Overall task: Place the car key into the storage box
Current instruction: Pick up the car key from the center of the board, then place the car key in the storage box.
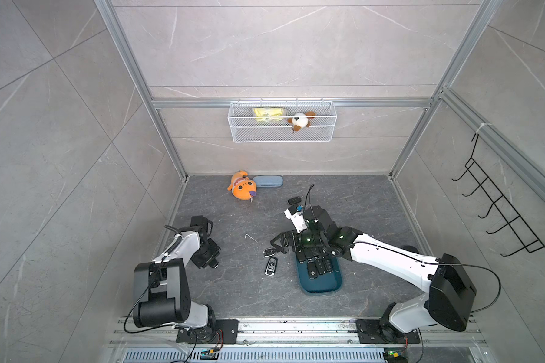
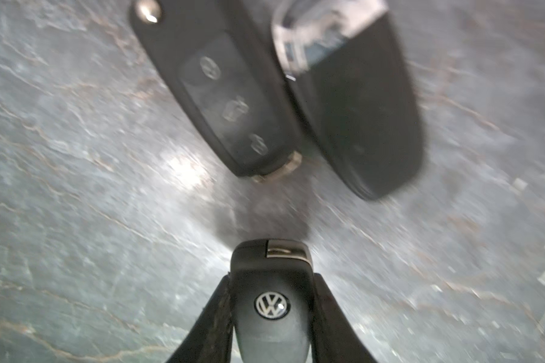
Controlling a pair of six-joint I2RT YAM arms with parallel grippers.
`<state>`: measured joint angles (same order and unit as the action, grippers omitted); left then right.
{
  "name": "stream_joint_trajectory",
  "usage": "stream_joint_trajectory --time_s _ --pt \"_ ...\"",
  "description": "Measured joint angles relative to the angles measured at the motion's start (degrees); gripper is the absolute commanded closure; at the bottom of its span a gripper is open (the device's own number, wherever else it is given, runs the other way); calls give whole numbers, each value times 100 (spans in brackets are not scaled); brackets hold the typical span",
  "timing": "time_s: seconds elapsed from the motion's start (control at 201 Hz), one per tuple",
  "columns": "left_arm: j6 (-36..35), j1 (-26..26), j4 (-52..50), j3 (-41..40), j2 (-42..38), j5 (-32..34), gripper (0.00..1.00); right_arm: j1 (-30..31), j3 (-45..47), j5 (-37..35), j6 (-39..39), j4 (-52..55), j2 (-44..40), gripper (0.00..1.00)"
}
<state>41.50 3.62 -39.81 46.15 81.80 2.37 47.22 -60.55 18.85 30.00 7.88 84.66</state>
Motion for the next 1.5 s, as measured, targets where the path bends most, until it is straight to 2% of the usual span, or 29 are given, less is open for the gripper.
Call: stream_joint_trajectory --time_s 0.304,0.612,0.836,1.055,1.284,1.503 --pt "955 -1394 -146 -90 -741 -2 72 0 570 177 46 -295 -756 1" --pt "2046 -3241 -282 81 -857 243 72 0 975 -216 24 437 -1864 1" --pt "2645 -4599 -413 984 -201 570 72 0 1086 -872 -24 1458 -2789 1" --pt "2992 -5591 -529 1915 636 721 72 0 1364 -1456 0 2396 -3613 1" --pt "3152 -6317 -723 2861 1497 761 72 0 1561 -1766 208 3147 -4457 1" --pt "3187 -6712 -940 3657 2122 758 72 0 1714 -1912 389 3698 -5088 1"
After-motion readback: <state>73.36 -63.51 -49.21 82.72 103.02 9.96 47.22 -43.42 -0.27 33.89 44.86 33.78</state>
